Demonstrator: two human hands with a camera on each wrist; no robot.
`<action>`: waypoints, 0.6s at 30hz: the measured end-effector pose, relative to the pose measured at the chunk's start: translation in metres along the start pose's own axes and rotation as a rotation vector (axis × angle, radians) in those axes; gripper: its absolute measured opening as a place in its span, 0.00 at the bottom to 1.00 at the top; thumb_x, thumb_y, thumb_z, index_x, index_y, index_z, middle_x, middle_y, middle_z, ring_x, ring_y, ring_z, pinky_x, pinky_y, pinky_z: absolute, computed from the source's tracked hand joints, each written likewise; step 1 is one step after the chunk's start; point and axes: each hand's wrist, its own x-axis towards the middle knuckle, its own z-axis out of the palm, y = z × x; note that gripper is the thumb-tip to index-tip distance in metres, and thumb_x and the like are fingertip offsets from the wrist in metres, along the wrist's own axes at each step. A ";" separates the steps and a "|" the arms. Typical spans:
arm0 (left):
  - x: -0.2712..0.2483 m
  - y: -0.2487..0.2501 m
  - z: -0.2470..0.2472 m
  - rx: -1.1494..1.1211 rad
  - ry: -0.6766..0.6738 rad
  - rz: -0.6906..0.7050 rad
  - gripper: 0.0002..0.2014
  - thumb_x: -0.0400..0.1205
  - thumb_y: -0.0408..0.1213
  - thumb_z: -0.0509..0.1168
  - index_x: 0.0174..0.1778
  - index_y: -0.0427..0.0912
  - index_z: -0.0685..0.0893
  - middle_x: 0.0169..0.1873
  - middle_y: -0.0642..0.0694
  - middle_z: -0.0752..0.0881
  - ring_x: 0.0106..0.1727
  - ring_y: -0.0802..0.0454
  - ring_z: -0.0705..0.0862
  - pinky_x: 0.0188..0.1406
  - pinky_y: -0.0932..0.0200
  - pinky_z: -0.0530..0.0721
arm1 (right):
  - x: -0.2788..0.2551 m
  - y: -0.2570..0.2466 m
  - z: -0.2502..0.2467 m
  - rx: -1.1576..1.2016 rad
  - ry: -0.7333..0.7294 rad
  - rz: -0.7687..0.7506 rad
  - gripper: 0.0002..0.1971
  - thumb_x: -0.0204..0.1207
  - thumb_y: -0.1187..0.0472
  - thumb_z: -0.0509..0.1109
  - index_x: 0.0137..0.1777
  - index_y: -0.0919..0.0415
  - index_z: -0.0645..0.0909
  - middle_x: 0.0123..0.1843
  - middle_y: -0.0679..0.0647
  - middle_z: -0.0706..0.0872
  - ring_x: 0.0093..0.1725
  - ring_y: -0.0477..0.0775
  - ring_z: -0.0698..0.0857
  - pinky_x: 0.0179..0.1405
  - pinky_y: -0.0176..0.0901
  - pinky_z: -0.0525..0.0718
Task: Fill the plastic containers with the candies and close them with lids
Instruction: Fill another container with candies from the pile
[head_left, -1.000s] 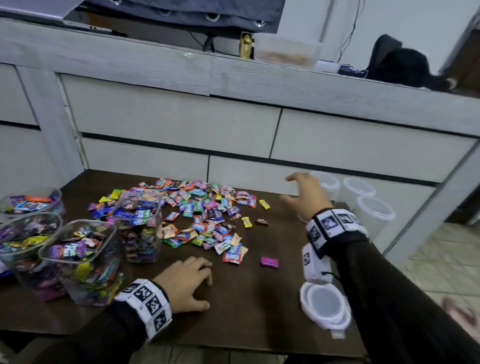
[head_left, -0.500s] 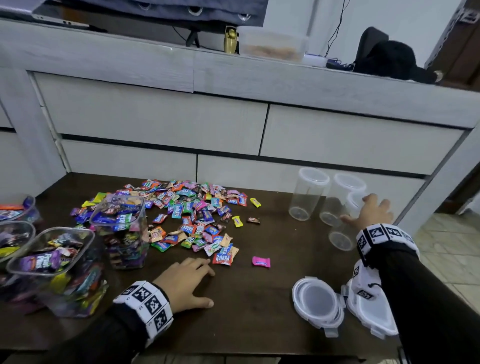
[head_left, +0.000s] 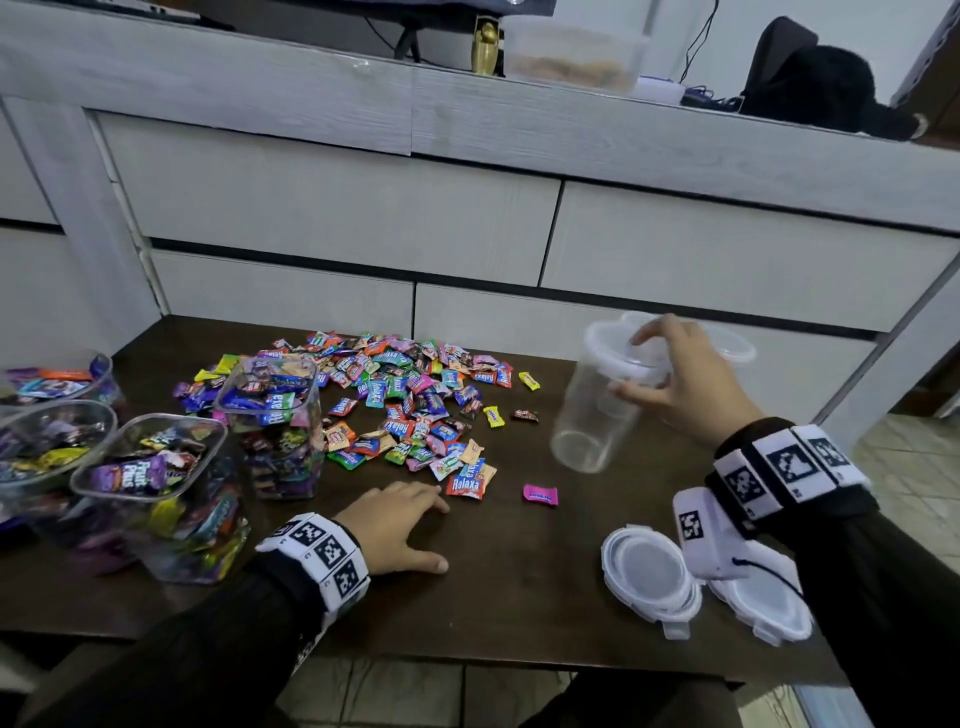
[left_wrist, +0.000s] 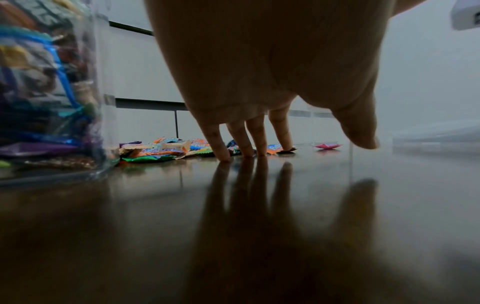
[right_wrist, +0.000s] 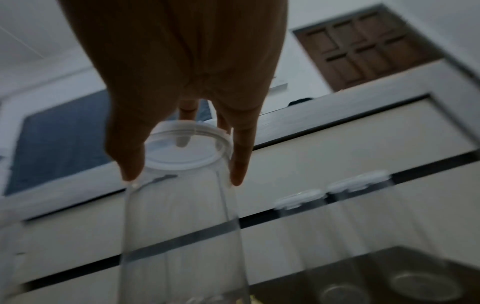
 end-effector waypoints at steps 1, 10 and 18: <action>-0.001 -0.002 -0.001 -0.035 -0.005 -0.004 0.40 0.73 0.68 0.68 0.79 0.58 0.64 0.83 0.56 0.60 0.82 0.54 0.61 0.77 0.48 0.62 | -0.005 -0.017 0.004 0.048 -0.052 -0.071 0.24 0.63 0.54 0.83 0.55 0.53 0.75 0.60 0.59 0.76 0.55 0.50 0.73 0.50 0.31 0.68; -0.024 -0.013 -0.014 -0.602 0.204 0.165 0.62 0.51 0.67 0.81 0.80 0.59 0.56 0.77 0.63 0.68 0.77 0.71 0.65 0.80 0.63 0.64 | -0.046 -0.087 0.065 0.251 -0.417 -0.380 0.25 0.62 0.55 0.84 0.56 0.55 0.77 0.63 0.55 0.75 0.66 0.50 0.75 0.68 0.37 0.71; -0.027 0.001 -0.018 -0.766 0.454 0.256 0.53 0.54 0.61 0.84 0.72 0.71 0.61 0.67 0.78 0.73 0.72 0.75 0.70 0.68 0.80 0.65 | -0.048 -0.093 0.082 0.268 -0.524 -0.381 0.26 0.62 0.60 0.83 0.56 0.51 0.73 0.67 0.53 0.70 0.70 0.45 0.69 0.65 0.18 0.61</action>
